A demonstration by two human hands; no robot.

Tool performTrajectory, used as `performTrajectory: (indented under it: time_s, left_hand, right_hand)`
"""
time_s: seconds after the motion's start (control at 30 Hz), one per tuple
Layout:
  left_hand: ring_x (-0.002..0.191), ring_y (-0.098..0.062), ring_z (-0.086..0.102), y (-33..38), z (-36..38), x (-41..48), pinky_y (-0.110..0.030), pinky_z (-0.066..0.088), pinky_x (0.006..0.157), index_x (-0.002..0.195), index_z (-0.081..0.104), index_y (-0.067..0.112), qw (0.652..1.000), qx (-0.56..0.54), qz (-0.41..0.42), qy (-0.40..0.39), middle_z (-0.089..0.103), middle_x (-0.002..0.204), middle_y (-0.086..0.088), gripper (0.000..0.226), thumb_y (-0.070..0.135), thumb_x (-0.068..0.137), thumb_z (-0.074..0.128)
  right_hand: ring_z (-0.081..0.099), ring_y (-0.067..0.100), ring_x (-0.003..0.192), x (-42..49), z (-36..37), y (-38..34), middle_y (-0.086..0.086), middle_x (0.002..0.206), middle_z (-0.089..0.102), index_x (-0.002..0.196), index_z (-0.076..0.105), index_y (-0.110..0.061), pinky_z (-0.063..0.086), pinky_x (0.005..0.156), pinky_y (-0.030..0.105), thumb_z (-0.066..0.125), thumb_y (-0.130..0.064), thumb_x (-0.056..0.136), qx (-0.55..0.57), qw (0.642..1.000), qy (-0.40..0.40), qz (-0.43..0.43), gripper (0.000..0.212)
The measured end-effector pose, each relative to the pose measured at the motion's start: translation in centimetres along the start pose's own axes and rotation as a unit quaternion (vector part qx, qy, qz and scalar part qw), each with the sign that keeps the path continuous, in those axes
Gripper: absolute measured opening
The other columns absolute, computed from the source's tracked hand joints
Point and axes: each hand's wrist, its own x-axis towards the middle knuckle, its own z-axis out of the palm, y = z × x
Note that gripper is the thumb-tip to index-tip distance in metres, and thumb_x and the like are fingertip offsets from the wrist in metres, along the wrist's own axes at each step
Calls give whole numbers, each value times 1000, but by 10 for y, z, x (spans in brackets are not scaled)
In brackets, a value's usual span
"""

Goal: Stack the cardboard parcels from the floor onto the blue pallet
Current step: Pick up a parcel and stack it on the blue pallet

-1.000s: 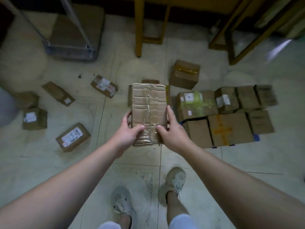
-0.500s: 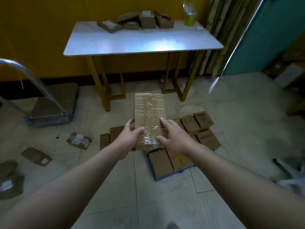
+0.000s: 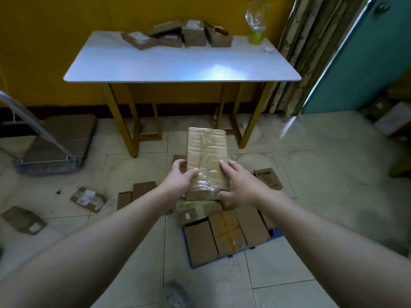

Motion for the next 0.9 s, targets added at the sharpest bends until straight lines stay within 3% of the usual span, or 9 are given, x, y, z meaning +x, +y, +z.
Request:
performTrajectory:
  time_s: [0.23,0.3,0.37,0.47,0.57,0.63,0.73,0.87,0.9]
  left_hand:
    - [89,-16,62,-17,15,99,-35,56,66,140,30,32,998,53,-23,21,53,102,7,55,27,92,56]
    - [93,-18,62,-34,23,132,-40,56,75,141,30,27,996,70,-41,47,55,111,2,55,24,93,56]
    - [98,-19,59,-60,31,166,-36,53,80,141,33,24,990,103,-47,81,56,122,-2,54,23,92,57]
    - [95,-15,55,-114,44,222,-28,44,75,140,36,21,980,130,-68,131,58,125,-3,54,24,91,59]
    - [105,-19,56,-177,63,276,-33,49,81,140,37,24,969,137,-112,174,53,131,-5,53,25,91,59]
    - [98,-19,59,-217,77,306,-28,51,69,139,38,24,966,121,-138,184,57,127,-7,52,22,91,58]
    - [74,-10,57,-267,94,343,-21,44,55,135,42,21,965,128,-156,170,63,107,-3,47,20,91,57]
    - [88,-19,59,-310,109,372,-31,50,78,140,37,22,966,122,-181,138,61,110,-2,52,22,92,56]
    - [88,-19,59,-315,113,376,-30,50,78,140,37,22,968,115,-182,130,61,107,0,51,21,92,56]
  right_hand:
    - [19,22,143,100,28,46,-2,161,5,153,2,-29,31,110,43,66,-39,87,-71,997,-16,2,92]
    - [18,22,144,132,49,70,-2,161,5,152,1,-30,30,110,44,65,-39,87,-72,997,-43,-1,92]
    - [18,24,143,166,74,98,-2,161,5,152,0,-31,30,110,45,65,-42,87,-83,993,-82,-13,92]
    - [20,26,141,222,120,143,-1,161,8,152,1,-31,29,111,45,63,-45,87,-113,986,-117,-48,91]
    - [17,28,142,271,173,187,4,160,13,152,5,-30,24,112,44,60,-47,88,-149,977,-137,-71,87]
    - [15,28,143,295,208,216,5,159,15,152,7,-29,25,112,45,59,-49,88,-167,971,-156,-77,85]
    - [6,28,145,318,253,254,5,160,9,152,6,-28,19,114,46,58,-49,88,-171,966,-182,-74,85]
    - [-8,29,146,330,290,290,7,160,-10,152,0,-28,5,116,50,55,-52,90,-196,959,-195,-64,86]
    - [-10,30,146,331,296,296,7,160,-12,152,0,-29,4,117,51,54,-52,90,-197,959,-195,-56,85]
